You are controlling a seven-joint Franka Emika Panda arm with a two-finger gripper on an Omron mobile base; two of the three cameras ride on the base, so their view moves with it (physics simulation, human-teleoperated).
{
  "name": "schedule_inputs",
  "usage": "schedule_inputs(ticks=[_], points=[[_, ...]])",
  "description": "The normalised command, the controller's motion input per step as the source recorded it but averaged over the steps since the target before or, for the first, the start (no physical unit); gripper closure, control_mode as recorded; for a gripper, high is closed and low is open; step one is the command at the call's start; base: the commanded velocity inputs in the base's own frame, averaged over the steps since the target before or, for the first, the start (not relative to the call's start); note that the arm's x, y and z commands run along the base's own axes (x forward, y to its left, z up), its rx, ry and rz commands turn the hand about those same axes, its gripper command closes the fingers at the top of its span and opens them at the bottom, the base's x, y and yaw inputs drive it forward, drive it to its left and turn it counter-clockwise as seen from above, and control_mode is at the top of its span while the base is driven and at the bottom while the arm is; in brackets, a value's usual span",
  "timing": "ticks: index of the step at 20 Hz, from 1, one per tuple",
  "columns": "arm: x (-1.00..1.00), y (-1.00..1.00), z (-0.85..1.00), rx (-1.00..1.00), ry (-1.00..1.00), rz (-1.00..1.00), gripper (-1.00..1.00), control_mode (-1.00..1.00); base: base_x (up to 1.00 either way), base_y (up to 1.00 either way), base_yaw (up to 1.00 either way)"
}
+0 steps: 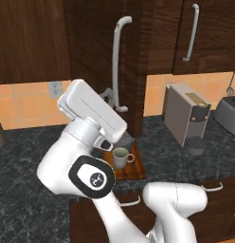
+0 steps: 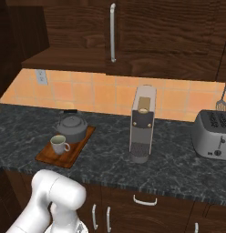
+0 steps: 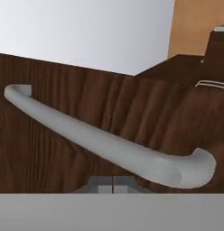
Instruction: Pick the kettle from the counter and place it on the tray. Then pick the mug from the cabinet and place it on the tray. Then close the cabinet doors.
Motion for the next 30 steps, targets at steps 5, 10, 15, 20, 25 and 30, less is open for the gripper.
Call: schedule_inputs(ticks=[5, 10, 15, 20, 25, 30], points=[[0.22, -1.00, 0.28, 0.07, -0.05, -0.03, 1.00, -1.00, 0.00, 0.00, 0.00], [0.44, -1.00, 0.21, 0.09, -0.01, 0.00, 1.00, -1.00, 0.00, 0.00, 0.00], [0.71, -0.91, 0.13, 0.10, 0.00, 0.00, 1.00, -1.00, 0.00, 0.00, 0.00], [0.64, -0.55, 0.04, 0.05, 0.08, 0.14, 1.00, -1.00, 0.00, 0.00, 0.00], [0.71, -0.22, 0.00, 0.00, 0.25, 0.24, 1.00, -1.00, 0.00, 0.00, 0.00], [0.66, 0.00, -0.08, 0.00, 0.40, 0.26, 1.00, -1.00, 0.00, 0.00, 0.00]])
